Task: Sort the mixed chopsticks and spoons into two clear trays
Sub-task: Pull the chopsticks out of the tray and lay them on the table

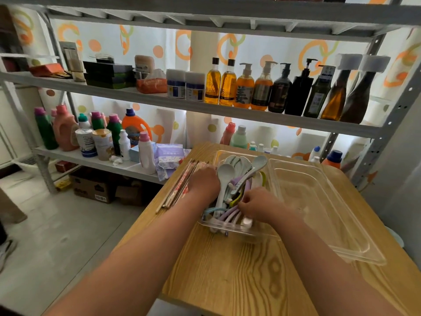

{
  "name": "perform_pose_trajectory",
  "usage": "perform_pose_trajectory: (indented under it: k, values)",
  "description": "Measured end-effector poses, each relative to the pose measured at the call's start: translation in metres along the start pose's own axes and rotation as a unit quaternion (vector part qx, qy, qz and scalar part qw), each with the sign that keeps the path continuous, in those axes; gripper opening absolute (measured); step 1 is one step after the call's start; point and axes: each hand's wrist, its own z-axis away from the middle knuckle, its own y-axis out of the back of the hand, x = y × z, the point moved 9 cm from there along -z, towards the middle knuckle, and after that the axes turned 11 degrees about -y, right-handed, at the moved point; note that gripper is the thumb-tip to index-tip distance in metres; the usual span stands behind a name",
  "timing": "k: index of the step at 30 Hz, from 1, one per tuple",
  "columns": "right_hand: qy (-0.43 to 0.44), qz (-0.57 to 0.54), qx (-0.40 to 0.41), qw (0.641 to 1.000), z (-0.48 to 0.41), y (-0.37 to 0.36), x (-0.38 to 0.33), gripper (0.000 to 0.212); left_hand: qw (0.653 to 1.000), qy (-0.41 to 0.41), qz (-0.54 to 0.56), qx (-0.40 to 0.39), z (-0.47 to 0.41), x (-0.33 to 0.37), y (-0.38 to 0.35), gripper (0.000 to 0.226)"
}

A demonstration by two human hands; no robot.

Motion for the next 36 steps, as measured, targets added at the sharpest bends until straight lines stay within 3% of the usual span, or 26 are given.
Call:
perform_pose_trajectory:
  k: [2,5,8,10,12,14,18,25,31,36]
  values:
    - [0.004,0.028,0.025,0.999,-0.003,0.003,0.0,0.037,1.0,0.001,-0.006,-0.008,0.001,0.0,-0.001,0.028]
    - [0.028,0.024,0.097,0.995,0.0,0.018,-0.002,0.025,1.0,-0.004,-0.02,-0.012,0.001,0.001,-0.002,0.027]
    - [0.121,-0.033,0.181,0.975,0.013,0.031,-0.013,0.015,1.0,0.006,-0.01,-0.013,0.0,-0.001,-0.002,0.029]
    - [0.206,-0.051,0.147,0.966,0.023,0.024,-0.029,0.016,1.0,0.009,0.001,-0.011,0.001,-0.001,-0.001,0.03]
    - [0.233,-0.036,0.055,0.97,0.026,0.008,-0.04,0.023,1.0,0.004,0.009,-0.008,0.001,0.0,-0.001,0.03]
    - [0.214,0.005,0.012,0.977,0.02,0.0,-0.039,0.029,1.0,0.004,0.014,-0.007,0.002,0.0,-0.001,0.03]
    - [0.16,0.072,0.003,0.984,0.004,-0.002,-0.021,0.035,1.0,0.008,0.025,-0.013,0.003,-0.001,-0.001,0.033]
    - [0.125,0.032,-0.01,0.992,-0.005,0.003,-0.012,0.032,0.999,0.013,0.031,-0.012,0.004,-0.002,-0.001,0.033]
    - [0.066,0.173,-0.041,0.982,-0.004,-0.012,-0.014,0.035,0.999,0.017,0.028,-0.02,0.004,-0.002,-0.003,0.033]
    - [0.062,0.183,-0.056,0.98,-0.001,-0.004,-0.025,0.043,0.999,0.018,0.039,-0.026,0.005,-0.002,-0.003,0.034]
